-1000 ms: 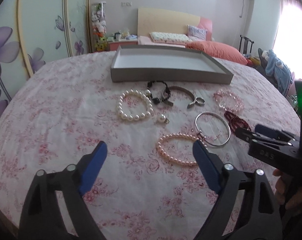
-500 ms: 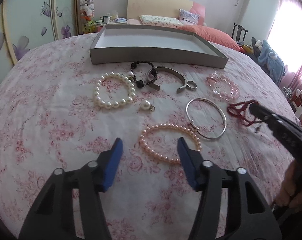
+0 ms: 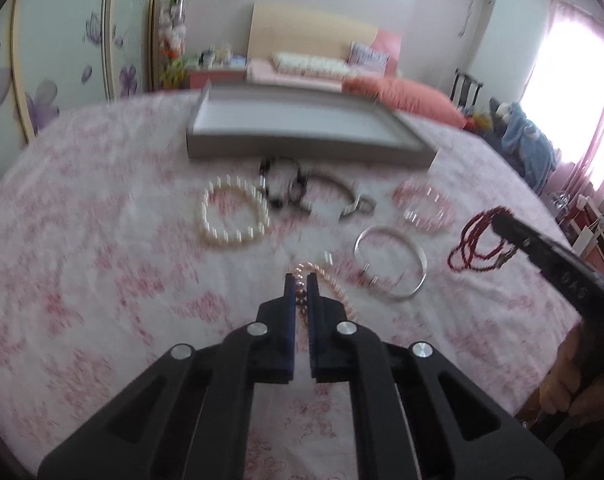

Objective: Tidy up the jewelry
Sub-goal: 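Carry both held bracelets up and over the gray tray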

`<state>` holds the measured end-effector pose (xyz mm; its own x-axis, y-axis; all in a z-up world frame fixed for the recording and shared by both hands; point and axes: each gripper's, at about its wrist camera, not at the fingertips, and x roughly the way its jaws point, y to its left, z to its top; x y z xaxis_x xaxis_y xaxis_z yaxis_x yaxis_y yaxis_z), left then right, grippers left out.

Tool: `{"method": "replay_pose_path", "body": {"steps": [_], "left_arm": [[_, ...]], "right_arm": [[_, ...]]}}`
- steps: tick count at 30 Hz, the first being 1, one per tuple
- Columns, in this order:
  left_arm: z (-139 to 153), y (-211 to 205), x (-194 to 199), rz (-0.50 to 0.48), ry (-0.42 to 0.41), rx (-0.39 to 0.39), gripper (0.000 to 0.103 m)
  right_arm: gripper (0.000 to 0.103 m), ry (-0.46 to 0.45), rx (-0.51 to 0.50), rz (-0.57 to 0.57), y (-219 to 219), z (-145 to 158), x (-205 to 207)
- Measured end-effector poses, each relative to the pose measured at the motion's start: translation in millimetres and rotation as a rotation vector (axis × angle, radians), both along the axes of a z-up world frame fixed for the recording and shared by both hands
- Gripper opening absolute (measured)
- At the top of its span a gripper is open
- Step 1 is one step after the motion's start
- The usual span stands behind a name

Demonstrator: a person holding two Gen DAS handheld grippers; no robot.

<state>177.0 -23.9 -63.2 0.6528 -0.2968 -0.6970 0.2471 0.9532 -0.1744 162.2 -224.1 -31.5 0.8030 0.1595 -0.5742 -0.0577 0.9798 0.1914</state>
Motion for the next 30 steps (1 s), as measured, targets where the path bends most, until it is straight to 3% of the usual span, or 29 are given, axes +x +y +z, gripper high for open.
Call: {"method": "replay_pose_path", "body": {"steps": [13, 20, 30], "left_arm": [[58.1, 10.4, -15.1, -0.016, -0.169, -0.05, 0.006], [80.0, 17.0, -13.5, 0.012, -0.237, -0.045, 0.006], [118.9, 10.2, 18.8, 0.034, -0.361, -0.022, 0.006]], "right_arm": [[0.005, -0.146, 0.004, 0.027, -1.8, 36.9, -5.2], [0.005, -0.172, 0.004, 0.032, -1.4, 42.5, -1.1], [0.005, -0.261, -0.018, 0.037, 2.8, 70.2, 24.1]]}}
